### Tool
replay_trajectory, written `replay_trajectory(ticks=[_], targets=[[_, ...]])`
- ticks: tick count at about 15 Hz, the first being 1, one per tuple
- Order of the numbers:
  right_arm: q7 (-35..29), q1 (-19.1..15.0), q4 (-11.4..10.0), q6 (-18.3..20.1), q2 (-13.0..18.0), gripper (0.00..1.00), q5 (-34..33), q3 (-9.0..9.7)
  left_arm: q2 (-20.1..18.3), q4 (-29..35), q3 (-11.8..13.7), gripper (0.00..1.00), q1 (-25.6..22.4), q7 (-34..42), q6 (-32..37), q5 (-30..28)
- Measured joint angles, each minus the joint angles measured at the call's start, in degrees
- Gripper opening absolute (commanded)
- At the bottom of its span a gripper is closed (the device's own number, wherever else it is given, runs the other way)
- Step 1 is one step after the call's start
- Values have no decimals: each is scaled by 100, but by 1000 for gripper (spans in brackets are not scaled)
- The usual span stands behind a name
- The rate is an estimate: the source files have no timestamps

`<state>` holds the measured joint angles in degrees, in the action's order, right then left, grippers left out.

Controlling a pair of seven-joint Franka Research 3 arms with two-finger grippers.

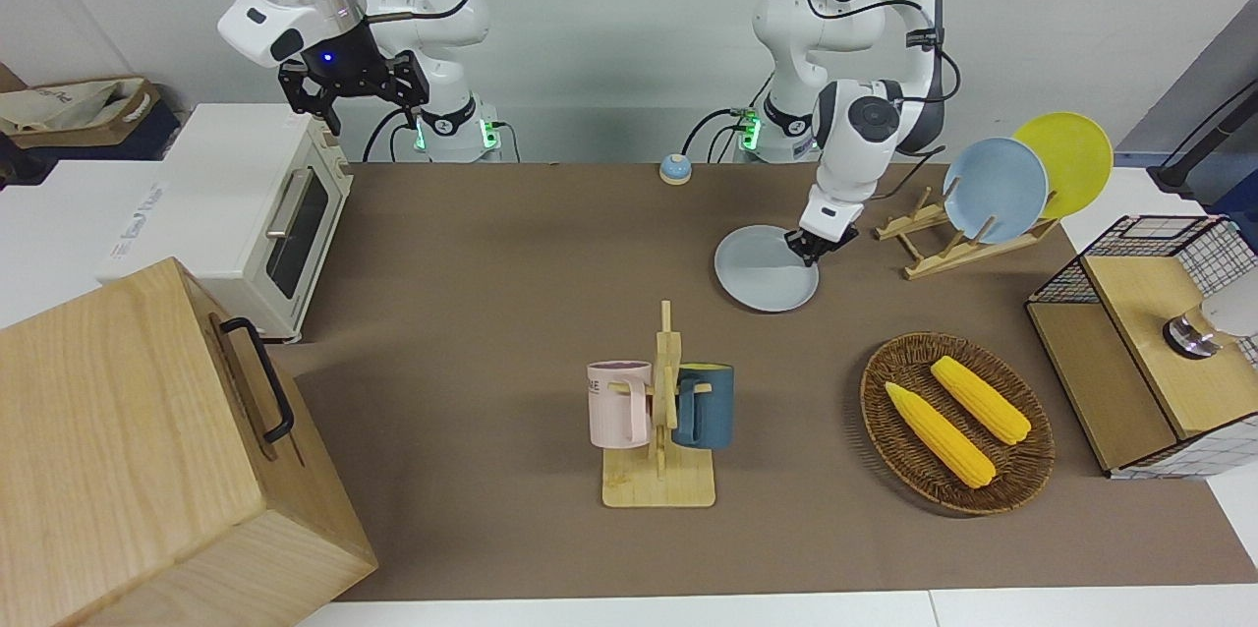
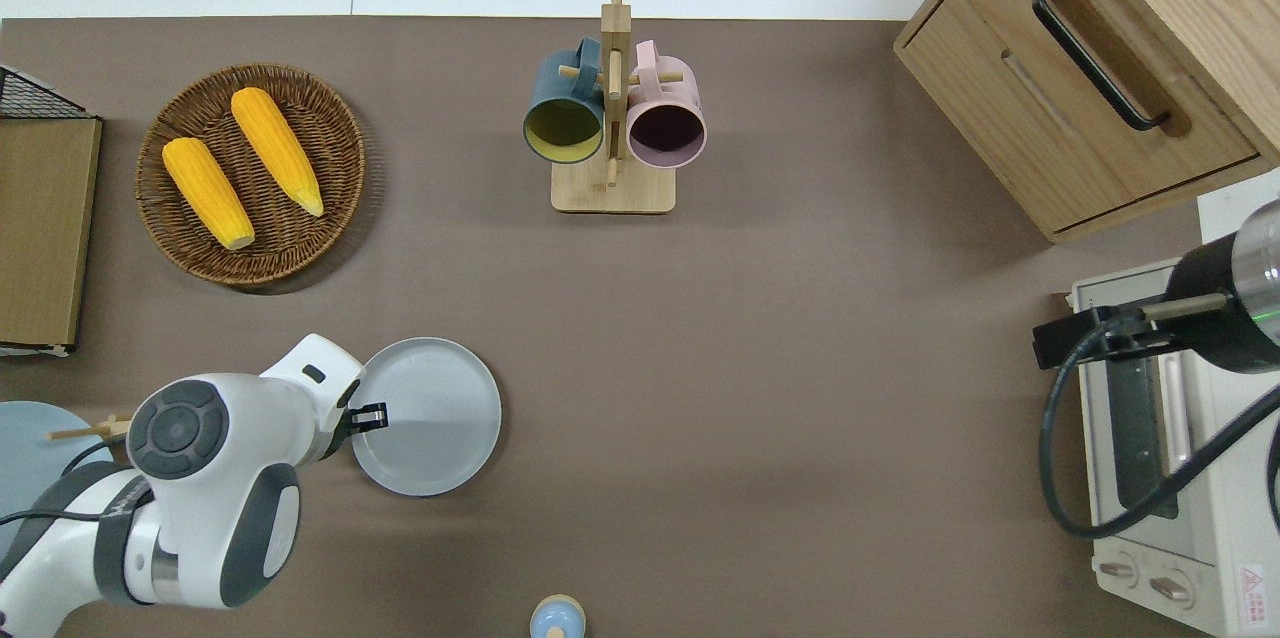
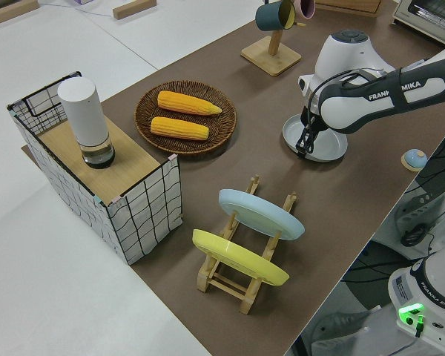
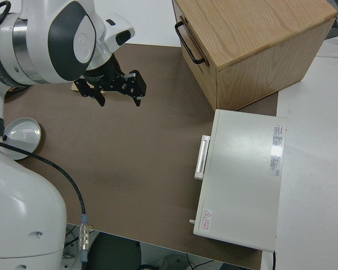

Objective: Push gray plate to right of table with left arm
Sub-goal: 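Push the gray plate with the left gripper across the table toward the toaster oven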

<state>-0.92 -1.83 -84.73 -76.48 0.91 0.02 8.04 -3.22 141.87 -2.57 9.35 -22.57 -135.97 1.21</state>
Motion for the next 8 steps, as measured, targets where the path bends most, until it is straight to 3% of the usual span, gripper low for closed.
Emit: replay_trajectory(ticks=[8], targets=[[0,0,0,0,0,983,0,0,734,-817,-439,0,1067,-2392,79,1]])
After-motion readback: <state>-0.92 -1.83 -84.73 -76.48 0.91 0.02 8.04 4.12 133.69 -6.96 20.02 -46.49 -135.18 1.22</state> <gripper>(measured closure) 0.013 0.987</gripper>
